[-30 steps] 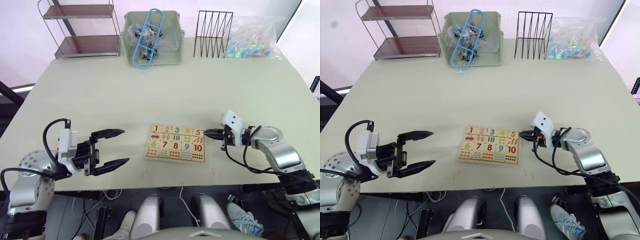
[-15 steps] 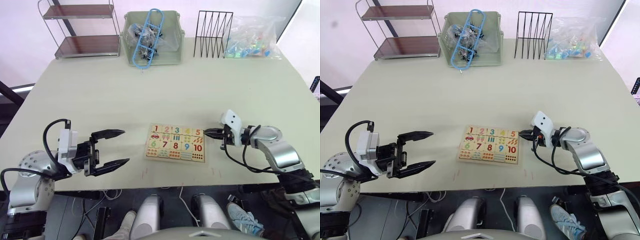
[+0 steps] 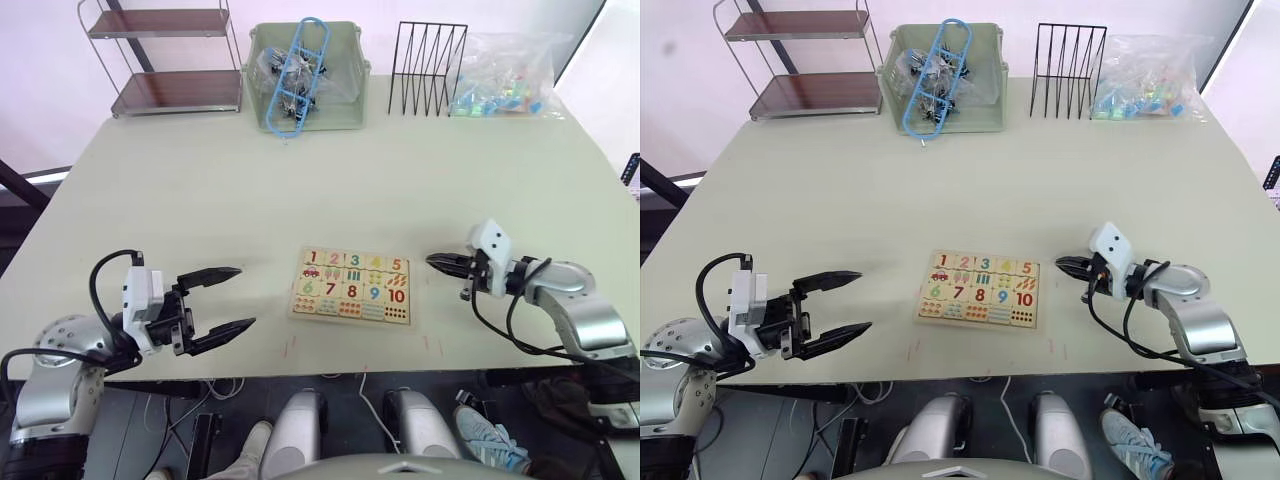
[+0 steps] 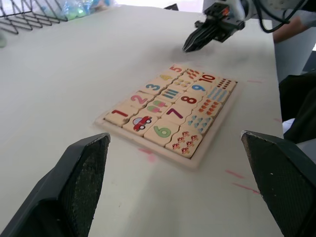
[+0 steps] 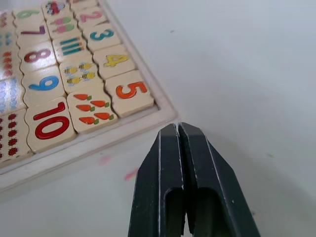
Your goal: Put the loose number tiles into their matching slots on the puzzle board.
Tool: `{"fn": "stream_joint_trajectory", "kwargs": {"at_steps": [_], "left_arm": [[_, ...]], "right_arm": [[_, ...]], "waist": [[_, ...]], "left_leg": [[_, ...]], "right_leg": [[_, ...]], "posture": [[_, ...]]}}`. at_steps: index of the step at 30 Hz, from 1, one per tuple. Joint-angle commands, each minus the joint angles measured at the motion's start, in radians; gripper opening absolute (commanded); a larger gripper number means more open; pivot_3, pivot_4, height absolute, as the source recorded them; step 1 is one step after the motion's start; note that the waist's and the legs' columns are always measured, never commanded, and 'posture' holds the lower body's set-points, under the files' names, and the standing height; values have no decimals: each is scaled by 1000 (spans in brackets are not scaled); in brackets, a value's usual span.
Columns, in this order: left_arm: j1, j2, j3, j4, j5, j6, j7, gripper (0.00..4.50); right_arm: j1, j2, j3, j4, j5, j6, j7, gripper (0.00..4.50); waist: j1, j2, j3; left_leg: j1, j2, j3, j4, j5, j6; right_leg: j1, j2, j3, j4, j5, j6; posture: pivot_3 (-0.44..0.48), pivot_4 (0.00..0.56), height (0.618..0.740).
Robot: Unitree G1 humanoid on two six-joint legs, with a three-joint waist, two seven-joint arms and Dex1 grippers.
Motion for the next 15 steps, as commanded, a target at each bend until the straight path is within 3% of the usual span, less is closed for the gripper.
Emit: {"fn": "stream_joint_trajectory", "kwargs": {"at_steps": [1, 11, 14, 15], "left_arm": [[14, -9, 60, 2, -8, 26, 78, 4500], [75, -68, 106, -26, 11, 70, 245, 4500], [93, -85, 91, -38, 63, 74, 328, 4500], [96, -90, 88, -45, 71, 82, 349, 4500]], "right_arm": [[50, -18, -91, -45, 40, -49, -14, 52], [228, -11, -225, -31, 91, -157, -21, 52], [281, 1, -287, 14, 98, -204, -48, 844], [291, 8, -304, 19, 112, -214, -52, 1494]], "waist": [[0, 0, 0], [-1, 0, 0], [0, 0, 0], [1, 0, 0]], "left_leg": [[0, 0, 0, 0, 0, 0], [1, 0, 1, 0, 0, 0], [1, 0, 1, 0, 0, 0], [1, 0, 1, 0, 0, 0]], "right_leg": [[0, 0, 0, 0, 0, 0], [1, 0, 1, 0, 0, 0], [1, 0, 1, 0, 0, 0], [1, 0, 1, 0, 0, 0]], "posture": [[0, 150, 740], [0, 150, 740], [0, 150, 740], [0, 150, 740]]}}
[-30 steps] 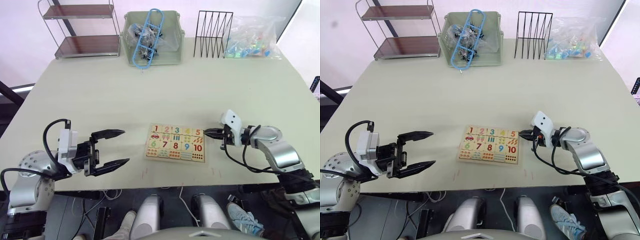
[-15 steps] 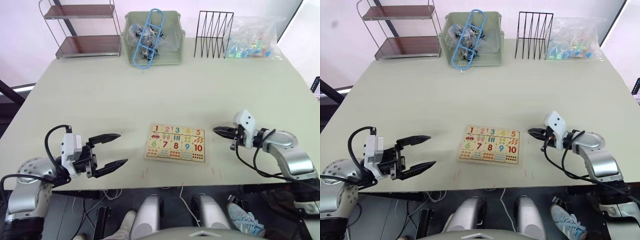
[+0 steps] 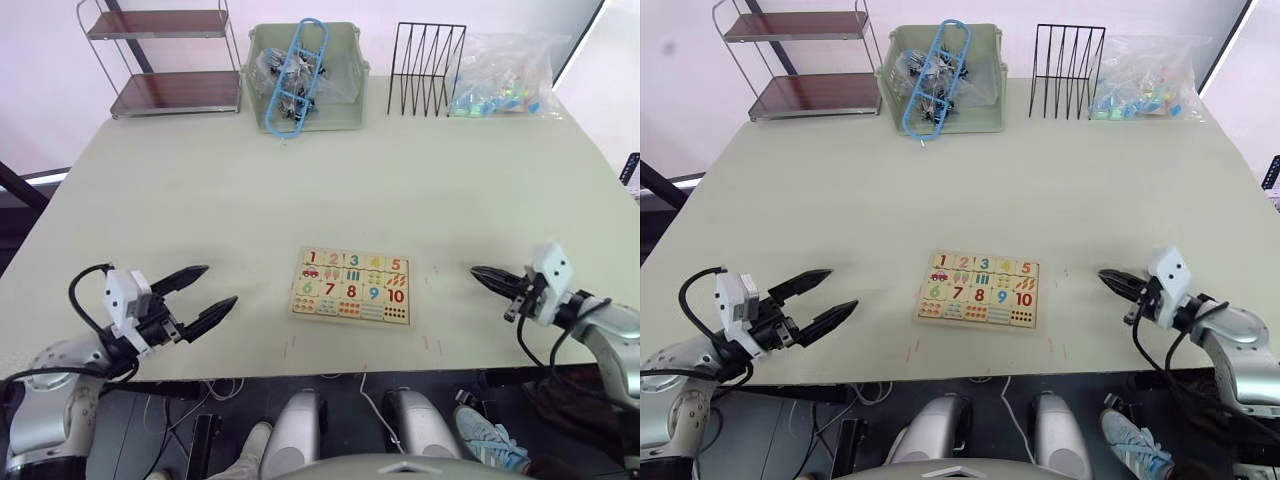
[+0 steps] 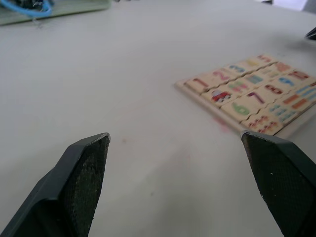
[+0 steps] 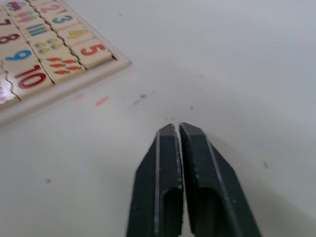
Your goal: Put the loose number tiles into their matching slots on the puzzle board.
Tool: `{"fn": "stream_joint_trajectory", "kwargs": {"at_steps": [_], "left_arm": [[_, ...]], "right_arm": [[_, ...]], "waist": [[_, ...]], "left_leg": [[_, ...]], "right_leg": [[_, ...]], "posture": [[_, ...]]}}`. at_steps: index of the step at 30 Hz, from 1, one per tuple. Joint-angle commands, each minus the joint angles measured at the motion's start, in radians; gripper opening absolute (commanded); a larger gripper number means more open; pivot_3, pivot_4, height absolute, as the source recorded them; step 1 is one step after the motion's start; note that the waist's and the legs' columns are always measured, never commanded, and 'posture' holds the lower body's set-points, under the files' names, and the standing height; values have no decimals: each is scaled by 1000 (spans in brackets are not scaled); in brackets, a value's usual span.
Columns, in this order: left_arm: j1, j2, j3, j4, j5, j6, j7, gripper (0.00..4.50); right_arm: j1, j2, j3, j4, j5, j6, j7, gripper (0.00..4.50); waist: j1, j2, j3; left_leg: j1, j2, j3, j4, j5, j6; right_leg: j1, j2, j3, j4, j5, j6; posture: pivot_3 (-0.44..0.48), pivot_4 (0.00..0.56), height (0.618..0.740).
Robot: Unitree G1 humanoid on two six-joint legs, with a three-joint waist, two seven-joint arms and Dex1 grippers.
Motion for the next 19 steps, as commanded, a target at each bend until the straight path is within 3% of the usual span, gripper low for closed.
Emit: {"fn": "stream_joint_trajectory", "kwargs": {"at_steps": [1, 2, 7, 19], "left_arm": [[12, -12, 9, -51, 31, 15, 81, 4500], [13, -14, 7, -56, 37, 22, 96, 4500], [27, -46, 1, -105, 49, 61, 186, 4500], [34, -48, -22, -106, 96, 46, 216, 4500]], "right_arm": [[32, 20, -92, 7, 55, -53, -22, 1763], [38, 25, -102, 6, 65, -57, -26, 2385], [134, 69, -149, -56, 121, -69, -38, 4444], [237, 120, -155, -208, 170, -49, -134, 4444]], "waist": [[2, 0, 0], [1, 0, 0], [1, 0, 0], [3, 0, 0]], "left_leg": [[0, 0, 0, 0, 0, 0], [0, 0, 0, 0, 0, 0], [0, 0, 0, 0, 0, 0], [1, 0, 1, 0, 0, 0]], "right_leg": [[0, 0, 0, 0, 0, 0], [0, 0, 0, 0, 0, 0], [1, 0, 0, 0, 0, 0], [1, 0, 2, 0, -2, -3]], "posture": [[0, 150, 740], [0, 150, 740], [0, 150, 740], [0, 150, 740]]}}
